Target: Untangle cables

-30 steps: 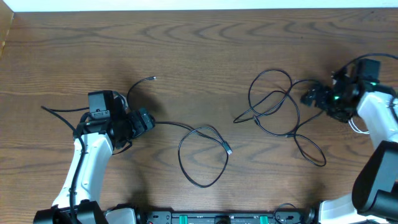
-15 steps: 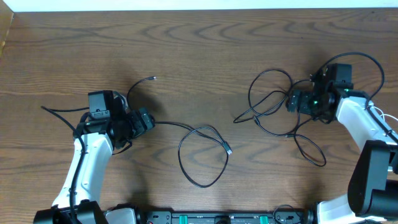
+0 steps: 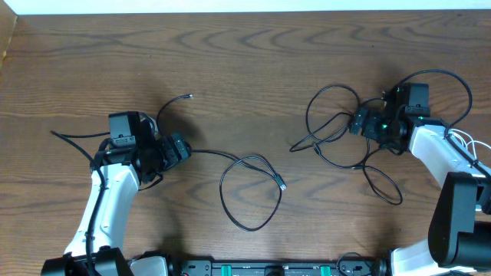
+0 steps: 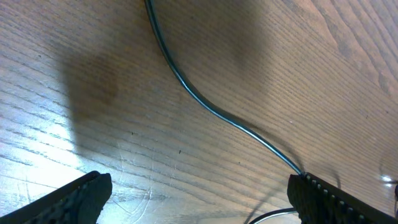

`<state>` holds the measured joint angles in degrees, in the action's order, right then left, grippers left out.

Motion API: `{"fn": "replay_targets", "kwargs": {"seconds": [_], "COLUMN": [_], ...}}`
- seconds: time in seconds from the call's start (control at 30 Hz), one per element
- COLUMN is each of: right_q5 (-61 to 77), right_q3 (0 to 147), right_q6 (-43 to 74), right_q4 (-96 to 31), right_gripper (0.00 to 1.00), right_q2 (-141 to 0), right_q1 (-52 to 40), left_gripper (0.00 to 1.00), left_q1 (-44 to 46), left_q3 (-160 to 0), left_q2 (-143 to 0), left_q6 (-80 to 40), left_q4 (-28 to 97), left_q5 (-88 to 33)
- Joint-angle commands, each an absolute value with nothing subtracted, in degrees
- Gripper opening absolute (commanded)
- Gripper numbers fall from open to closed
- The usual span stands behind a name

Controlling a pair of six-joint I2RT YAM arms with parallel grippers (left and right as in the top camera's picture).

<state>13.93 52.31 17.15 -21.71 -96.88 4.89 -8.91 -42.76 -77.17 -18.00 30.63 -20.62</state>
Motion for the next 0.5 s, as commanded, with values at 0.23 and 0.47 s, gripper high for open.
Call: {"fn": "replay_targets", "kwargs": {"seconds": [0.23, 0.47], "right_q5": [18.46, 10.5], "right_q3": [51.92, 51.18], "right_q6": [18.65, 18.9], "right_q4": [-19.97, -19.66], "right_gripper": [0.99, 0.99], "right_q2": [-96.82, -96.82], "right_q1": [4.54, 2.35], "left_gripper": [0.96, 0.96], "left_q1": [-9.04, -9.04], "left_q3": [-42.37, -42.37], "left_q2": [-77.47, -77.47], "left_q6": [-17.89, -17.89], "left_q4": [30.72, 30.72], "left_q5": [-20.05, -20.05]}}
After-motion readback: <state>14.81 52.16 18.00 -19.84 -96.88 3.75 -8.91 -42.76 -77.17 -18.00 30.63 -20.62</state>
